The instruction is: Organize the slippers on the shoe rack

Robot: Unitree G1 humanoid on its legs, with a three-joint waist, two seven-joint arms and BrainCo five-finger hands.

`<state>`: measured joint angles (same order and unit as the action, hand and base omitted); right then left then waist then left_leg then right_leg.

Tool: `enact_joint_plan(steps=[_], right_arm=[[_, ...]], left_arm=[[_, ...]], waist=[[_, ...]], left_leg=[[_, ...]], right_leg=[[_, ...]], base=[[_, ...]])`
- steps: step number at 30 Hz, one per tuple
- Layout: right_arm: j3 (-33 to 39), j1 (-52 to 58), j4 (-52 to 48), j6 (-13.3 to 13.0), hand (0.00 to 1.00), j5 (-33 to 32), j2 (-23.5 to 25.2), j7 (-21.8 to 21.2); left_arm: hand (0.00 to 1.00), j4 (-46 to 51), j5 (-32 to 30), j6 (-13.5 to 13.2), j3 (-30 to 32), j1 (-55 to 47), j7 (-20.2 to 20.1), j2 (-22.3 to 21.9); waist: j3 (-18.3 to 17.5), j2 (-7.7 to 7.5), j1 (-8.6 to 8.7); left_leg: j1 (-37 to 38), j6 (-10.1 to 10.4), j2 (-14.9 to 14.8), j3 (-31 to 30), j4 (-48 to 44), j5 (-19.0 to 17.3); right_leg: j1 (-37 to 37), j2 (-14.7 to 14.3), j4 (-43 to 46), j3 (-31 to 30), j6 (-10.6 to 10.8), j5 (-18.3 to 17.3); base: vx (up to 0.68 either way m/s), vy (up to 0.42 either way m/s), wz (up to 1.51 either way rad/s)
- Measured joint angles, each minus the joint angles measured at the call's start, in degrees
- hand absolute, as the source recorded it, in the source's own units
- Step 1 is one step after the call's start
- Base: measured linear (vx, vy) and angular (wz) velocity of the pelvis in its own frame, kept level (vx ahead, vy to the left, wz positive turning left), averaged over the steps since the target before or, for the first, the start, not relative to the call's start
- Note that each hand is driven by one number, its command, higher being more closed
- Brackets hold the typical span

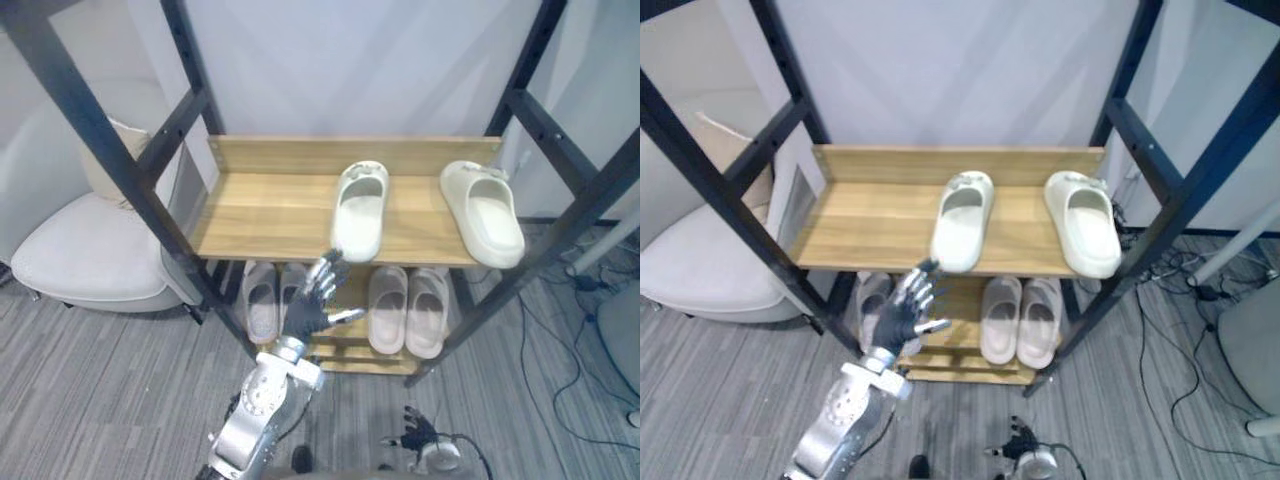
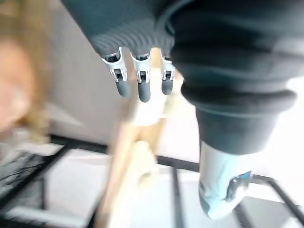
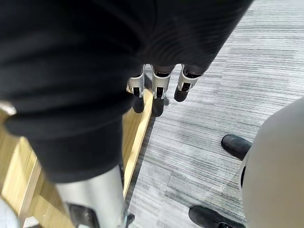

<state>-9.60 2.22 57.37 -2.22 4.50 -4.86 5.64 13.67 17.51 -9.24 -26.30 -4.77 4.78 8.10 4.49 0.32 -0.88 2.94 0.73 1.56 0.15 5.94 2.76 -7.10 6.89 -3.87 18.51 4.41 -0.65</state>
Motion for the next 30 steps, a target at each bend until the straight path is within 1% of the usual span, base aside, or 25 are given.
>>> enact_joint_plan(steps=[5, 8, 11, 15, 21, 23, 24, 27, 30], right_arm=[[0.0, 0.1, 0.9, 0.0, 0.0, 0.0, 0.0, 0.0], [0.5, 0.1, 1.6, -0.1, 0.0, 0.0, -0.6, -0.4], [0.5, 0.2, 2.1, -0.2, 0.0, -0.1, -1.0, -1.1], [1.5, 0.2, 2.2, -0.3, 0.0, -0.1, -1.0, -1.8], [2.7, 0.2, 2.2, -0.3, 0.0, -0.1, -0.9, -2.7], [2.9, 0.1, 2.2, -0.3, 0.0, -0.1, -0.9, -3.0], [3.2, 0.1, 2.2, -0.3, 0.0, 0.0, -0.8, -3.3], [5.0, 0.0, 2.2, 0.0, 0.0, 0.0, -0.5, -3.4], [5.2, -0.3, 2.1, 0.0, 0.0, 0.0, -0.4, -3.4]], left_arm=[[0.0, 3.4, -0.5, -0.1, 0.0, 1.9, 1.2, -0.7], [0.0, 3.4, -1.3, -0.3, 1.0, 5.3, 1.8, -0.7], [0.0, 3.4, -2.8, -0.5, 2.6, 6.4, 1.9, -0.4], [0.0, 2.8, -3.2, -0.5, 3.4, 8.2, 2.4, -0.2], [0.0, -3.7, -7.3, -0.5, 6.3, 15.1, 3.0, 0.3], [0.0, -5.7, -8.2, -0.5, 7.3, 17.1, 3.9, 0.4], [0.0, -7.5, -9.0, -0.4, 8.2, 18.8, 4.1, 0.8], [0.0, -10.6, -9.7, -0.3, 10.0, 21.6, 5.1, 2.2], [0.0, -14.4, -11.8, 0.3, 11.4, 24.9, 5.4, 3.4]], waist=[[-0.9, -0.24, -0.55], [-1.0, -0.36, -0.93], [-1.0, -0.35, -0.92], [-1.0, -0.28, -0.94], [-1.0, -0.33, -0.88], [-0.9, -0.43, -0.83], [-0.8, -0.57, -0.66], [-0.5, -1.07, 0.24], [-0.1, -1.68, 0.67]], left_leg=[[-0.9, 0.0, 0.0, -0.1, 0.0, 0.1], [-0.4, -0.1, 0.1, 0.0, 0.0, 0.1], [0.2, -0.1, 0.1, -0.1, 0.0, 0.1], [0.2, -0.1, 0.0, -0.4, 0.0, 0.1], [0.2, -0.1, -0.2, 0.7, 0.0, 0.1], [0.2, -0.1, -0.2, 1.0, 0.0, 0.1], [0.2, -0.1, -0.2, 1.1, 0.0, 0.1], [0.2, 0.0, -0.2, 1.9, 0.0, 0.0], [0.2, 0.3, -0.3, 3.0, 0.0, -0.3]], right_leg=[[0.7, 0.1, 0.5, -0.1, 0.0, 0.0], [0.3, 0.0, 0.6, 0.0, 0.0, 0.0], [-0.1, 0.1, 0.7, 0.0, -0.2, -0.2], [0.6, 0.1, 1.9, 0.1, -0.3, -0.8], [0.8, 0.0, 1.5, -0.4, -0.7, -0.9], [1.0, 0.0, 1.4, -0.7, -0.6, -0.8], [1.0, 0.0, 1.2, -0.9, -0.3, -0.5], [1.0, -0.2, 0.3, -1.7, -0.3, 0.2], [1.1, -0.3, -0.5, -2.3, -0.4, 0.7]], base=[[0.0, 0.001, 0.01], [0.0, 0.0, 0.0], [-0.03, -0.003, 0.0], [-0.03, -0.01, 0.03], [-0.02, -0.004, -0.08], [0.01, -0.001, -0.11], [0.02, -0.004, -0.07], [0.03, -0.004, -0.11], [0.03, -0.005, -0.18]])
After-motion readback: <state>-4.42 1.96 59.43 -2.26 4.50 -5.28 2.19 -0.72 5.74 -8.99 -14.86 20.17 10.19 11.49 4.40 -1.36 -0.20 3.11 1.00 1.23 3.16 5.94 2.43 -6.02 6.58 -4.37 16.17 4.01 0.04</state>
